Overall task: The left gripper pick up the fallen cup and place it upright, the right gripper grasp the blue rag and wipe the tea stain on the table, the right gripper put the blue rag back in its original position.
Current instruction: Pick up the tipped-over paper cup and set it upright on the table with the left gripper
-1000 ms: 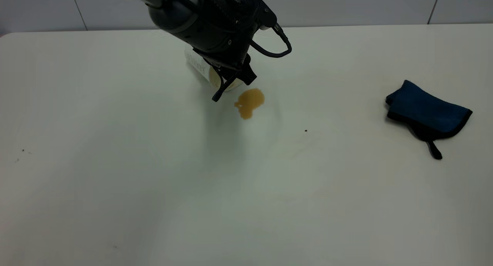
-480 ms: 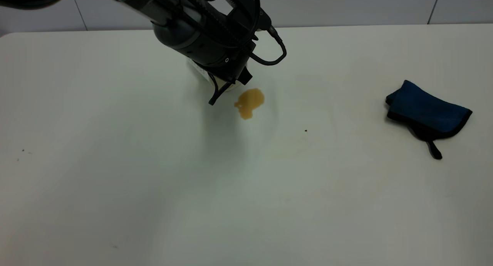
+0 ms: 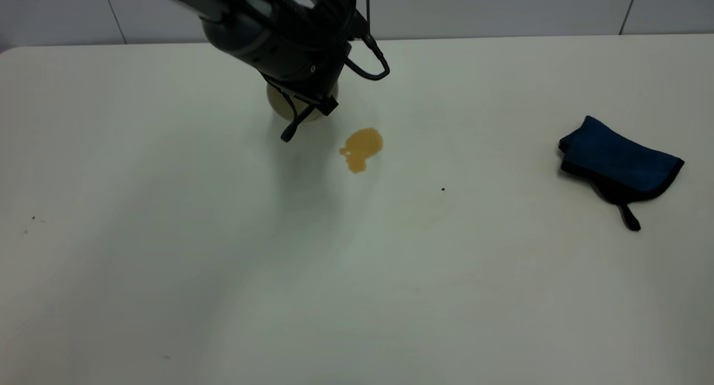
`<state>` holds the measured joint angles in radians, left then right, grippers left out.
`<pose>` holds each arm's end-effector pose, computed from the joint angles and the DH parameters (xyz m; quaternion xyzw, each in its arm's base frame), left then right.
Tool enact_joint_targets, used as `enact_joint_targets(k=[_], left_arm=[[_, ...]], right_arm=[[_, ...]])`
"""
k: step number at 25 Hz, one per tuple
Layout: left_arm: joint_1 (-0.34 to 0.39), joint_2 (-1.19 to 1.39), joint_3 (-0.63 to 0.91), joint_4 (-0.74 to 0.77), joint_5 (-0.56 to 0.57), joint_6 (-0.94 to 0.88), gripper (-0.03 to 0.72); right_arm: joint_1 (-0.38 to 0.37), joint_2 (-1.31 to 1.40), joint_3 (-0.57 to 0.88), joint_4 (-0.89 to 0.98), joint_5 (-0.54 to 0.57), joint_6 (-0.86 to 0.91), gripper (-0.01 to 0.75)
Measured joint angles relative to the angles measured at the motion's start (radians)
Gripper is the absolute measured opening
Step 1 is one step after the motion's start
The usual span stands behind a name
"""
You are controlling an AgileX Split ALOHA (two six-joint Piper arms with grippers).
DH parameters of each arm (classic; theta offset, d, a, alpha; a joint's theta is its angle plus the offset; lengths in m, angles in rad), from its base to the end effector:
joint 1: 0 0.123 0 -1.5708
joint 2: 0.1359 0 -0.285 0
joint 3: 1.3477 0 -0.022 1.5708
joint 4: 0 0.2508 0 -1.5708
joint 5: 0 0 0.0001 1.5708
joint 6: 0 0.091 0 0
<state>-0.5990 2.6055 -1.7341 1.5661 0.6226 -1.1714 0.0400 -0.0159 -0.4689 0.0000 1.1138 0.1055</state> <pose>0.4493 -0.2424 0.0201 0.3162 0.8294 0.2444 0.3904 -0.0061 -0.0002 0.2644 0.0285 0.8701 0.0358 0.4908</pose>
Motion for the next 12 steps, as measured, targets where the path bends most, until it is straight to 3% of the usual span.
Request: enact_joint_targets(k=[4,8,12], left_arm=[[0.039,-0.123,0.0,-0.302,-0.018,0.308,0.008],[0.138,-0.253,0.0,-0.757,-0.042,0.718,0.008],[0.261,-0.296,-0.031,-1.298,0.058,1.189,0.008]], right_arm=[[0.0,0.0,0.0,0.0,0.0,0.0,0.491],[0.0,0.0,0.0,0.0,0.0,0.0,0.491],[0.0,0.0,0.0,0.0,0.0,0.0,0.491]])
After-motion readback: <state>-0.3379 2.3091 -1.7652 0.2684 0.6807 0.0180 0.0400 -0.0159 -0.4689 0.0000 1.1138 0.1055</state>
